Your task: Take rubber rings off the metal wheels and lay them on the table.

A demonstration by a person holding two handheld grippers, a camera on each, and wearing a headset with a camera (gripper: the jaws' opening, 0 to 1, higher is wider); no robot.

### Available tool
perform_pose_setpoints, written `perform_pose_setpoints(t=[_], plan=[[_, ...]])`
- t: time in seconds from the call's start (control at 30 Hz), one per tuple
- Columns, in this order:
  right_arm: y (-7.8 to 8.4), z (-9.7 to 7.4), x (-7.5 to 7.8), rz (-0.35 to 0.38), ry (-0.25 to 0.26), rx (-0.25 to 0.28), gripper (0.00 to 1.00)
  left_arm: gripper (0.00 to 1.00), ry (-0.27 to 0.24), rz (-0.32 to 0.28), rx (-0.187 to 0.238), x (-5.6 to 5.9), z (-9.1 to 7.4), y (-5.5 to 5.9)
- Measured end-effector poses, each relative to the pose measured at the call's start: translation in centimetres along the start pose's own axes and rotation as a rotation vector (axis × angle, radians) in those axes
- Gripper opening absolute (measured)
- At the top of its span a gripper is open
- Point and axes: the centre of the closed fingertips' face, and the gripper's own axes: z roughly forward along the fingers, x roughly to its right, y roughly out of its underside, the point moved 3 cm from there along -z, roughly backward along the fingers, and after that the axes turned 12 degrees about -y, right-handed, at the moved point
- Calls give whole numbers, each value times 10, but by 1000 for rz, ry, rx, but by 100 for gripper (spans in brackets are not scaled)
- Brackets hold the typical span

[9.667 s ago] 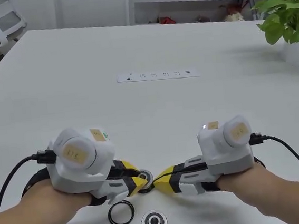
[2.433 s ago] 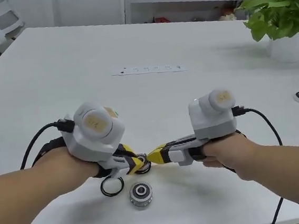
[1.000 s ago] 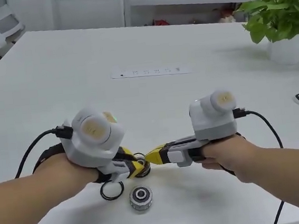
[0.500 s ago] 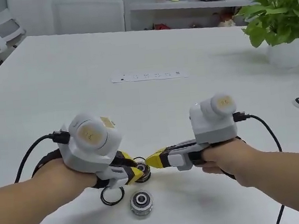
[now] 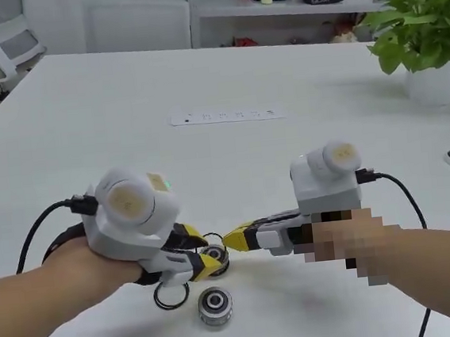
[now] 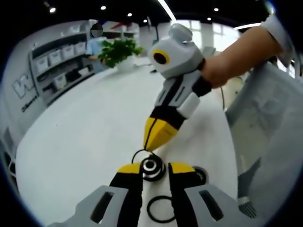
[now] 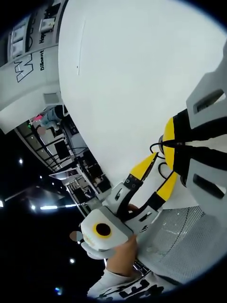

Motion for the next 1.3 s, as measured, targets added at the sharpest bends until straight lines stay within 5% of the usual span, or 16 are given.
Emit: perform_pose_setpoints(t=[0.6, 1.3], plan=[[-3, 0, -2, 10, -17, 8, 0, 36, 3, -47, 58, -8, -20, -11], [-7, 0, -13, 26, -40, 24, 0, 49, 4, -76, 63, -9, -44, -5]])
